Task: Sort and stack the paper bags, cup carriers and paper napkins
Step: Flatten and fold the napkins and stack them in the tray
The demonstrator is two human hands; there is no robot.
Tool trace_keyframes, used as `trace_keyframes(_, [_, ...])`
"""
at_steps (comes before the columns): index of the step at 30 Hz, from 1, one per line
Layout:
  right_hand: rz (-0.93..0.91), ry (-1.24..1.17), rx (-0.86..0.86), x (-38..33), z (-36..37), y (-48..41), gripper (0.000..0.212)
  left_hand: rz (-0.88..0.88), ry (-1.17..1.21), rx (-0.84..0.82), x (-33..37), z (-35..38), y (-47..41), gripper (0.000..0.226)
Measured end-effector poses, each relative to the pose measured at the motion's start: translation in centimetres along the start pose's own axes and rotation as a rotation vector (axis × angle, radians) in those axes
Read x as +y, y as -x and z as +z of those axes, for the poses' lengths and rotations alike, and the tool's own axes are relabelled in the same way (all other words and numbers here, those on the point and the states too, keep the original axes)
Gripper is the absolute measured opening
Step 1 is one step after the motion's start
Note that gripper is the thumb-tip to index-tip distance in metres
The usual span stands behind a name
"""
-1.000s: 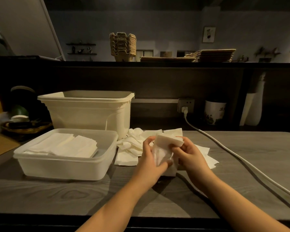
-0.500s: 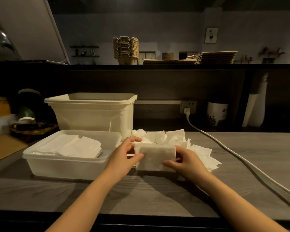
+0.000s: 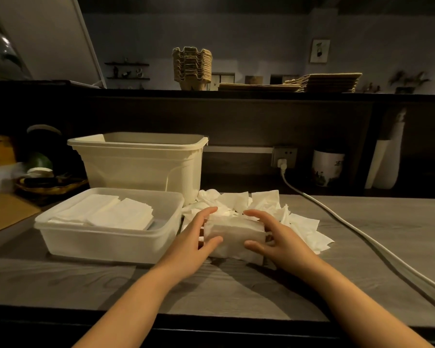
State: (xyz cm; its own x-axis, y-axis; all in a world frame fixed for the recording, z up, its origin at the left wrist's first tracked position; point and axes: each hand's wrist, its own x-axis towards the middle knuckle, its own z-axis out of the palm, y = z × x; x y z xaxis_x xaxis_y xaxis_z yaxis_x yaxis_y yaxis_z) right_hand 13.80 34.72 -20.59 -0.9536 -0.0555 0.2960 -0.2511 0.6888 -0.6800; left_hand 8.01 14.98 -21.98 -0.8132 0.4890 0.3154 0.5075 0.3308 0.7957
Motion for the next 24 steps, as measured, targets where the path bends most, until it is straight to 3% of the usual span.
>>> trace_keyframes(3, [-0.012, 0.016, 0.01, -0.03, -0.12, 0.03, 0.051, 0.003, -0.02, 0.029, 0.11, -0.03, -0.02, 0.054])
trace_keyframes(9, [-0.066, 0.048, 0.014, 0.1, -0.16, -0.03, 0.037, 0.043, 0.042, 0.009, -0.18, -0.07, -0.17, 0.03])
trace_keyframes(15, [0.027, -0.027, -0.042, 0.38, -0.31, -0.17, 0.024, -0.003, 0.085, 0.015, -0.03, -0.27, -0.16, 0.022])
trace_keyframes(24, [0.09, -0.09, -0.068, 0.22, -0.58, -0.15, 0.017, -0.048, 0.112, -0.041, 0.15, -0.57, -0.11, 0.033])
